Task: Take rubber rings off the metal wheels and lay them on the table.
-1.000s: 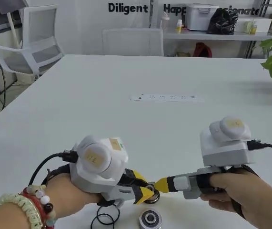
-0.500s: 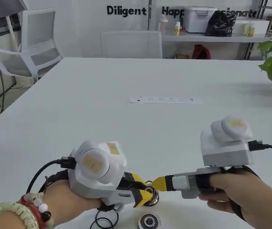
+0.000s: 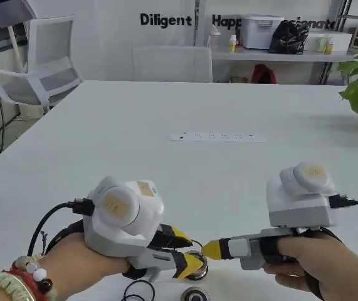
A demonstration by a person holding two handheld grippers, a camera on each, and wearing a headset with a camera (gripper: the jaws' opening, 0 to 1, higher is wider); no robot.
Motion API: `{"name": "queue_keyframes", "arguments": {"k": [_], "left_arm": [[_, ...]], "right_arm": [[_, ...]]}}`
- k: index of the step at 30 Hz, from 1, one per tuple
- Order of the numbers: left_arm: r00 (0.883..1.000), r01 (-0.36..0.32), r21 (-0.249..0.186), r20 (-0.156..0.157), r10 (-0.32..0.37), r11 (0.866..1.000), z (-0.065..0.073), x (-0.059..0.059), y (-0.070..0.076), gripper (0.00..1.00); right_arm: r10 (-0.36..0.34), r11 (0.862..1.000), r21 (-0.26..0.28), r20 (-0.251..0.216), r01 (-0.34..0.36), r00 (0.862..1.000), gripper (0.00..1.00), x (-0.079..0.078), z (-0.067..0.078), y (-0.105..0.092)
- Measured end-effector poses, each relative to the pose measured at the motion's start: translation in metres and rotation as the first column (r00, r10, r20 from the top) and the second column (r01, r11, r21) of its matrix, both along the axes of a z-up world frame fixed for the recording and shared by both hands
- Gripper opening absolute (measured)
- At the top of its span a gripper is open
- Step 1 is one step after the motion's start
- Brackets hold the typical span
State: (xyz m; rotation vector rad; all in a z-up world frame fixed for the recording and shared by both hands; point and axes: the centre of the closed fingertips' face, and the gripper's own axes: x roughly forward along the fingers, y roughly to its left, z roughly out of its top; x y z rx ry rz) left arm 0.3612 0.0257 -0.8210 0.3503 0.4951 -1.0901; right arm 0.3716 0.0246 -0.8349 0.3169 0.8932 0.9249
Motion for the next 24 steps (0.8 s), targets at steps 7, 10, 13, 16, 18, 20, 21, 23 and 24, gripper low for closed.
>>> {"name": "queue_keyframes", "arguments": {"k": [7, 10, 13, 16, 18, 20, 21, 23, 24], "left_arm": [[0.995, 0.056, -0.087, 0.085, -0.049, 0.995, 0.033, -0.003, -0.016, 0.31], [0.992, 0.068, -0.099, 0.11, -0.057, 0.993, 0.044, -0.004, -0.019, 0.33], [0.992, 0.079, -0.106, 0.108, -0.067, 0.991, 0.051, -0.006, -0.018, 0.38], [0.992, 0.097, -0.111, 0.088, -0.088, 0.989, 0.059, -0.009, -0.016, 0.43], [0.99, 0.1, -0.107, 0.11, -0.088, 0.989, 0.067, -0.009, -0.013, 0.47], [0.99, 0.098, -0.111, 0.115, -0.085, 0.989, 0.073, -0.009, -0.01, 0.52], [0.99, 0.095, -0.114, 0.115, -0.082, 0.989, 0.077, -0.01, -0.008, 0.54], [0.989, 0.098, -0.119, 0.125, -0.083, 0.988, 0.083, -0.013, -0.003, 0.55], [0.988, 0.099, -0.121, 0.127, -0.084, 0.988, 0.086, -0.014, -0.001, 0.56]], "right_arm": [[-0.031, 0.999, 0.012, 0.009, 0.031, 0.999, 0.0, 0.004, 0.005, -0.005], [-0.042, 0.999, 0.025, 0.017, 0.042, 0.999, 0.0, 0.007, 0.01, -0.007], [-0.052, 0.998, 0.036, 0.022, 0.051, 0.998, 0.0, 0.009, 0.013, -0.009], [-0.063, 0.997, 0.051, 0.025, 0.062, 0.998, 0.0, 0.011, 0.018, -0.01], [-0.071, 0.996, 0.063, 0.027, 0.069, 0.997, 0.0, 0.012, 0.021, -0.01], [-0.076, 0.995, 0.07, 0.029, 0.074, 0.997, 0.0, 0.011, 0.025, -0.009], [-0.078, 0.994, 0.075, 0.031, 0.076, 0.996, 0.0, 0.01, 0.028, -0.008], [-0.077, 0.993, 0.091, 0.04, 0.073, 0.996, 0.0, 0.008, 0.035, -0.005], [-0.076, 0.993, 0.099, 0.044, 0.072, 0.996, 0.0, 0.008, 0.038, -0.004]]}}
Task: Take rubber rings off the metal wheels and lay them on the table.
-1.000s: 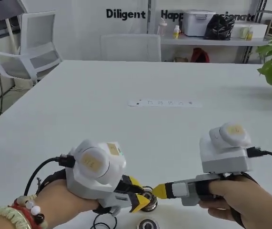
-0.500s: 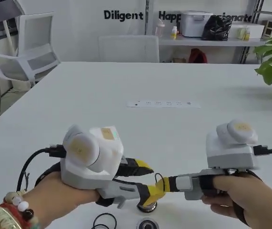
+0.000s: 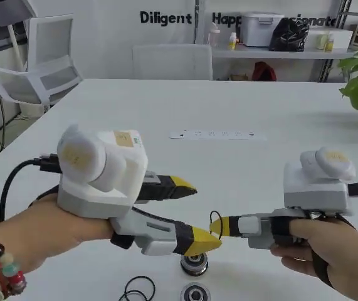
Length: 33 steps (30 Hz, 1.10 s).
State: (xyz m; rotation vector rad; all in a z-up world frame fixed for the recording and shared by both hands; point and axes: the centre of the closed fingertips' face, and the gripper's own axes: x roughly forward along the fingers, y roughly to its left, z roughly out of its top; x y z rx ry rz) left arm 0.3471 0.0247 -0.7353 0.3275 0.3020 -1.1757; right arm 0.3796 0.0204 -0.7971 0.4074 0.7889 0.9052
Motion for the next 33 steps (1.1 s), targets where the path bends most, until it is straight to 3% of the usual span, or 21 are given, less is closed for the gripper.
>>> {"name": "queue_keyframes", "arguments": {"k": [3, 5, 8, 12, 17, 21, 27, 31, 33], "left_arm": [[1.0, -0.021, -0.041, -0.006, 0.021, 0.999, 0.014, -0.004, 0.01, 0.6], [0.999, -0.037, -0.043, 0.005, 0.037, 0.998, 0.02, -0.005, 0.018, 0.63], [0.996, -0.079, -0.009, 0.038, 0.079, 0.997, 0.025, -0.007, 0.037, 0.65], [0.991, -0.127, -0.008, 0.044, 0.128, 0.992, 0.03, -0.013, 0.057, 0.72], [0.979, -0.195, 0.035, 0.061, 0.192, 0.98, 0.027, -0.022, 0.089, 0.8], [0.969, -0.239, 0.04, 0.069, 0.236, 0.97, 0.025, -0.031, 0.109, 0.86], [0.95, -0.312, 0.039, 0.032, 0.311, 0.949, 0.012, -0.042, 0.135, 0.88], [0.936, -0.352, 0.039, -0.002, 0.352, 0.935, 0.001, -0.049, 0.148, 0.89], [0.931, -0.364, 0.045, -0.016, 0.365, 0.93, -0.004, -0.053, 0.153, 0.89]], "right_arm": [[0.009, 1.0, 0.016, 0.024, -0.009, 1.0, 0.0, -0.003, 0.011, 0.004], [0.016, 1.0, 0.018, 0.033, -0.017, 0.999, 0.0, -0.005, 0.014, 0.006], [0.042, 0.999, 0.014, 0.043, -0.042, 0.998, 0.0, -0.01, 0.017, 0.011], [0.067, 0.998, 0.014, 0.059, -0.068, 0.996, 0.0, -0.014, 0.022, 0.016], [0.089, 0.996, 0.022, 0.078, -0.091, 0.993, 0.0, -0.019, 0.029, 0.022], [0.112, 0.993, 0.03, 0.081, -0.114, 0.99, 0.0, -0.023, 0.031, 0.029], [0.142, 0.989, 0.029, 0.085, -0.145, 0.986, 0.0, -0.03, 0.031, 0.036], [0.137, 0.985, 0.094, 0.053, -0.142, 0.989, 0.0, -0.032, 0.038, 0.041], [0.14, 0.985, 0.099, 0.054, -0.145, 0.989, 0.0, -0.033, 0.039, 0.044]]}}
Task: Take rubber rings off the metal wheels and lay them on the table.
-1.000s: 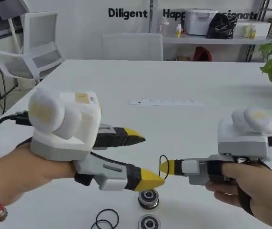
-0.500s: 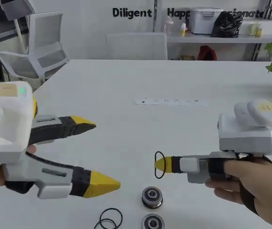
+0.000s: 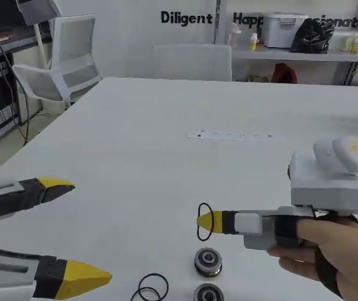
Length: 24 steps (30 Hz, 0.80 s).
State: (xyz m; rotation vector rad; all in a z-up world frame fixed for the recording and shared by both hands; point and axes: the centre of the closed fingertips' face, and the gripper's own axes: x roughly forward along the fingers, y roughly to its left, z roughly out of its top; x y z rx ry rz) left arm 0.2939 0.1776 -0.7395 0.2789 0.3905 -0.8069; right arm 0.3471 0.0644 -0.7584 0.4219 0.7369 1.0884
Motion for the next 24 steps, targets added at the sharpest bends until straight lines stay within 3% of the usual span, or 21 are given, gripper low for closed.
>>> {"name": "queue_keyframes", "arguments": {"k": [4, 9, 12, 14, 16, 20, 24], "left_arm": [[0.999, -0.025, 0.001, -0.028, 0.025, 1.0, -0.009, -0.007, 0.008, 0.89], [0.997, -0.067, -0.016, -0.045, 0.066, 0.998, -0.015, -0.014, 0.017, 0.89], [0.995, -0.078, -0.025, -0.058, 0.076, 0.997, -0.019, -0.018, 0.018, 0.88], [0.995, -0.081, -0.027, -0.063, 0.08, 0.996, -0.022, -0.02, 0.019, 0.88], [0.993, -0.093, -0.029, -0.072, 0.091, 0.995, -0.024, -0.021, 0.021, 0.88], [0.992, -0.11, -0.038, -0.074, 0.107, 0.993, -0.024, -0.023, 0.023, 0.87], [0.991, -0.115, -0.042, -0.077, 0.112, 0.992, -0.024, -0.025, 0.025, 0.87]], "right_arm": [[0.031, 0.999, -0.032, 0.013, -0.03, 0.999, 0.0, -0.008, -0.006, 0.009], [0.083, 0.991, -0.104, 0.021, -0.081, 0.996, 0.0, -0.019, -0.023, 0.018], [0.128, 0.978, -0.172, 0.038, -0.119, 0.991, 0.0, -0.024, -0.04, 0.022], [0.13, 0.975, -0.186, 0.031, -0.122, 0.991, 0.0, -0.027, -0.047, 0.025], [0.149, 0.962, -0.234, 0.025, -0.139, 0.988, 0.0, -0.032, -0.059, 0.026], [0.174, 0.938, -0.312, 0.052, -0.15, 0.983, 0.0, -0.033, -0.074, 0.023], [0.185, 0.922, -0.356, 0.065, -0.151, 0.98, 0.0, -0.033, -0.082, 0.021]]}}
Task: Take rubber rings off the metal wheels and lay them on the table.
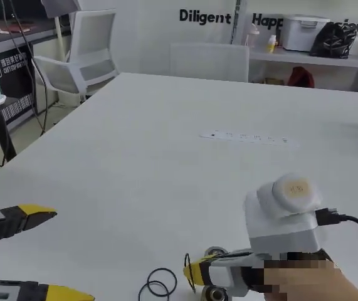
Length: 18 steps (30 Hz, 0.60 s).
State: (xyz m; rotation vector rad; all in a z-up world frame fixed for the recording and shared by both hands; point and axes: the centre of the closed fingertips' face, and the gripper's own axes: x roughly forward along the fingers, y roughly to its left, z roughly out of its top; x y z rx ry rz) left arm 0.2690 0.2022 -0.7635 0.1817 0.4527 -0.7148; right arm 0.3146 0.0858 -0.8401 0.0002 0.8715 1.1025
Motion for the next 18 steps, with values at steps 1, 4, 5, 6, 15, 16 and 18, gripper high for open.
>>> {"name": "queue_keyframes", "arguments": {"k": [1, 4, 5, 6, 15, 16, 18], "left_arm": [[1.0, -0.003, -0.003, 0.001, 0.003, 1.0, 0.0005, -0.0001, 0.0003, 0.87], [1.0, -0.008, -0.015, 0.002, 0.008, 1.0, 0.0013, 0.0003, 0.0003, 0.87], [1.0, -0.008, -0.015, 0.002, 0.008, 1.0, 0.0012, 0.0003, 0.0002, 0.86], [1.0, -0.008, -0.014, 0.001, 0.008, 1.0, 0.0009, 0.0003, 0.0003, 0.86], [1.0, -0.009, -0.01, 0.003, 0.009, 1.0, 0.0017, 0.0012, 0.001, 0.86], [1.0, -0.009, -0.008, 0.001, 0.009, 1.0, 0.0012, 0.0009, 0.0012, 0.86], [1.0, -0.009, -0.006, -0.001, 0.009, 1.0, 0.0008, 0.0006, 0.0014, 0.86]], "right_arm": [[0.005, 1.0, -0.004, 0.002, -0.005, 1.0, 0.0, -0.0005, -0.0009, 0.0001], [0.01, 1.0, -0.012, 0.004, -0.01, 1.0, 0.0, -0.0009, -0.0025, 0.0], [0.012, 1.0, -0.018, 0.01, -0.011, 1.0, 0.0, -0.0008, -0.0033, 0.0], [0.014, 1.0, -0.02, 0.015, -0.013, 1.0, 0.0, -0.0007, -0.0034, 0.0002], [0.027, 0.999, -0.035, 0.021, -0.026, 0.999, 0.0, -0.0015, -0.0067, -0.0001], [0.027, 0.999, -0.036, 0.023, -0.026, 0.999, 0.0, -0.0013, -0.0068, -0.0004], [0.025, 0.999, -0.034, 0.026, -0.024, 0.999, 0.0, -0.0005, -0.0056, -0.0009]]}}
